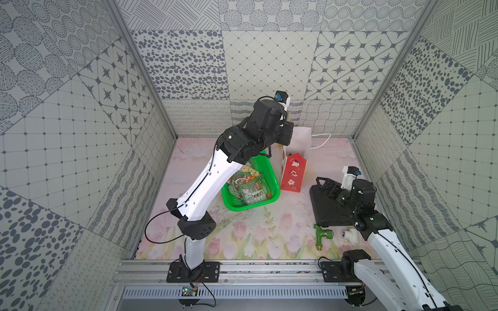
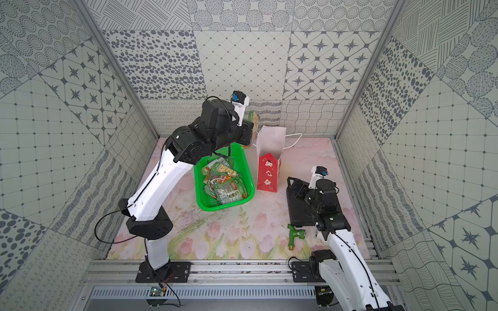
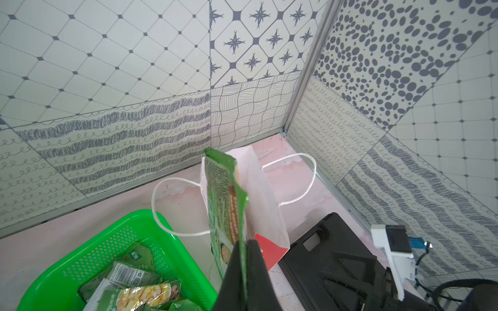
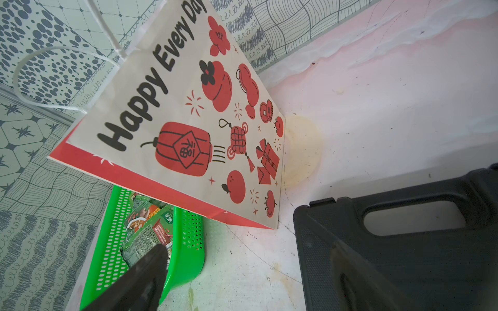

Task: Place the condiment packets inside the bag
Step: Place the condiment packet in the paper bag.

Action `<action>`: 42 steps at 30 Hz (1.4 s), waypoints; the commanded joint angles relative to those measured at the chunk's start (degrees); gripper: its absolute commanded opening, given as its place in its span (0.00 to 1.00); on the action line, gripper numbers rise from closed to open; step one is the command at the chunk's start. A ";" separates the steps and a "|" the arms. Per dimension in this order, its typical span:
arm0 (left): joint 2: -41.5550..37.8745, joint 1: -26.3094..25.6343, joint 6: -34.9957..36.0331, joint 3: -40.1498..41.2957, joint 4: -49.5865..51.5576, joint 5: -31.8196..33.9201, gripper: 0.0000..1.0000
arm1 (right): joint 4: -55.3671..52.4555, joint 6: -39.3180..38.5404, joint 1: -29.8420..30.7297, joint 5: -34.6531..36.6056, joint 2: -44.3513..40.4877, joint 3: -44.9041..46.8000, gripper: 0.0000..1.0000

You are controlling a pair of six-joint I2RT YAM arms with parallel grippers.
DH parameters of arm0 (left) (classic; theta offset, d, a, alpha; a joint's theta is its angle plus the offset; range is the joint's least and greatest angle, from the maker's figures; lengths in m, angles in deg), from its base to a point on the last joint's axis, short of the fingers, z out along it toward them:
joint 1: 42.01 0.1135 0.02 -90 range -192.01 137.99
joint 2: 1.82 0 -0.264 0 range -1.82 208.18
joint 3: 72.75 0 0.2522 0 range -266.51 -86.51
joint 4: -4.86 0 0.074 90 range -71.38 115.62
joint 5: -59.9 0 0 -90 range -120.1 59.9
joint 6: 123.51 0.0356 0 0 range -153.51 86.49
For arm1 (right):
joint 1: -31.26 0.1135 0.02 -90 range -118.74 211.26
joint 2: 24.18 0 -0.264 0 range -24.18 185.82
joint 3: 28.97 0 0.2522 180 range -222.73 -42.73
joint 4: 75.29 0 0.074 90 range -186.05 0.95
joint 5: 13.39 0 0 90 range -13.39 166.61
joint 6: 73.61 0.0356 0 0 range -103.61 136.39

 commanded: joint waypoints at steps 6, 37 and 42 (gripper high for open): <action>4.90 -0.79 -0.34 -1.61 -12.94 -10.46 0.00 | 1.44 -0.70 0.18 0.37 -0.46 -0.13 0.97; 9.49 -0.49 -6.17 -0.89 -4.42 -14.58 0.65 | 1.97 -0.58 0.19 -1.65 0.81 -0.16 0.97; 1.25 -0.44 -6.53 10.92 -4.45 -14.08 0.75 | 2.08 -0.58 0.21 -1.62 0.84 -0.11 0.97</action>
